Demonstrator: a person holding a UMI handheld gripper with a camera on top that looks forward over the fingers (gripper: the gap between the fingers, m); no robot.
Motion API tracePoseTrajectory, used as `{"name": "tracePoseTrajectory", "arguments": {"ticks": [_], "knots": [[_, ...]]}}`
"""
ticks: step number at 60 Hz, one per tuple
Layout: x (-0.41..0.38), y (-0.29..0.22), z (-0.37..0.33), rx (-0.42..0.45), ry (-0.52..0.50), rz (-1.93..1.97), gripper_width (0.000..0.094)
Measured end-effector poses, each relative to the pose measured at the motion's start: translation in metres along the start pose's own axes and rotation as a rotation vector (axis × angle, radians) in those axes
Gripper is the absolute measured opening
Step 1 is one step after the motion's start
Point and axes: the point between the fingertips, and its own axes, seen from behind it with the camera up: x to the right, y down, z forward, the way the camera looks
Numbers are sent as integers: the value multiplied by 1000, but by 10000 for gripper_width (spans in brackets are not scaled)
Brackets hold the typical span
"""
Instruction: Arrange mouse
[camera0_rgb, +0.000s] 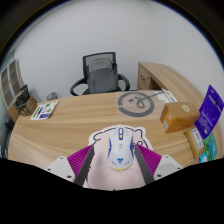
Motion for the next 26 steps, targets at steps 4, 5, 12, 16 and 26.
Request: {"name": "tracePoseTrajectory", "arguments": {"ticks": [4,5,12,16,26], "knots": [[-8,0,-25,20,4,-8,835],[-10,1,-32,24,6,-9,833],[-26,12,-91,64,21,10,833],[-35,24,-128,90,33,24,835],[-56,80,-220,114,55,55,835]]}}
